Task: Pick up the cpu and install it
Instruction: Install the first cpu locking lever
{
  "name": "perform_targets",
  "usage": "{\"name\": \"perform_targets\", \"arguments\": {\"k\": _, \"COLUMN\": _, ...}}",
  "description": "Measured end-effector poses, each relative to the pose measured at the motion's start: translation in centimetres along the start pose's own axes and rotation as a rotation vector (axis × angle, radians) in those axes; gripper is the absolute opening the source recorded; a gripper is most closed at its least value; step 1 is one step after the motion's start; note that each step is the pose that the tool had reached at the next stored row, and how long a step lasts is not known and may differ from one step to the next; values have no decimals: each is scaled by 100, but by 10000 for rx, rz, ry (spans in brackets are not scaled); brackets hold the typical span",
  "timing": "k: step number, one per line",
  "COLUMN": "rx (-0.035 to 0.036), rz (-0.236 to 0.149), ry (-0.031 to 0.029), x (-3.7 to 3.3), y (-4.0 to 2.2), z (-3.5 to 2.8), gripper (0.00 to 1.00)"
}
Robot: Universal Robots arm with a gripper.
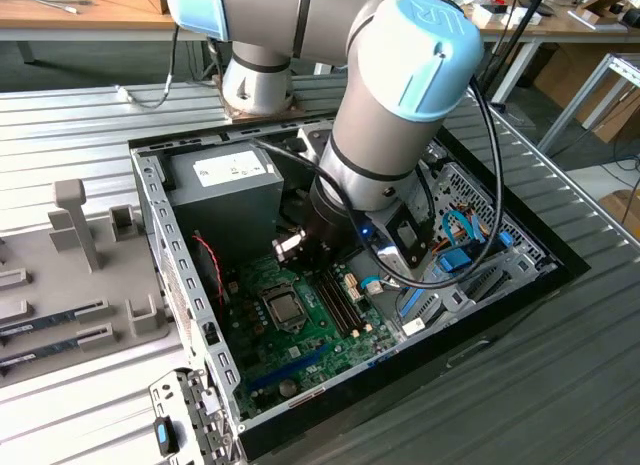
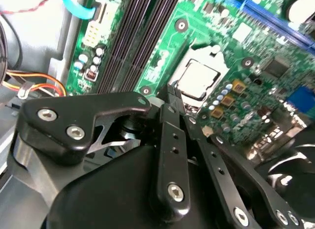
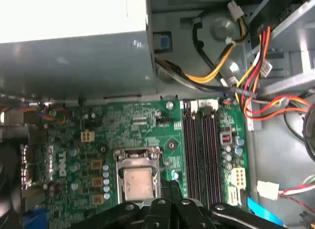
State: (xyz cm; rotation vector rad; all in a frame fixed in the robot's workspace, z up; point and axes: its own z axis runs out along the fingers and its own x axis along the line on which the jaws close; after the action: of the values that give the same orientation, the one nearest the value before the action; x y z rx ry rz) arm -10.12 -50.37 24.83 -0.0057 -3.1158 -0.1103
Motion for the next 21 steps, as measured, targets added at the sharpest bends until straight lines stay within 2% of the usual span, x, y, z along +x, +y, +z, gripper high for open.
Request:
{"name": "perform_targets", "arguments": {"k": 10, "rx": -6, "rz": 0, "ry": -1, "x": -1, "y": 157, "z": 32, "gripper": 11}}
{"name": "perform_targets", "arguments": {"k": 21, "rx": -37, "rz": -1, "ry": 0, "x": 6, "y": 172, "z": 43, "gripper": 11}}
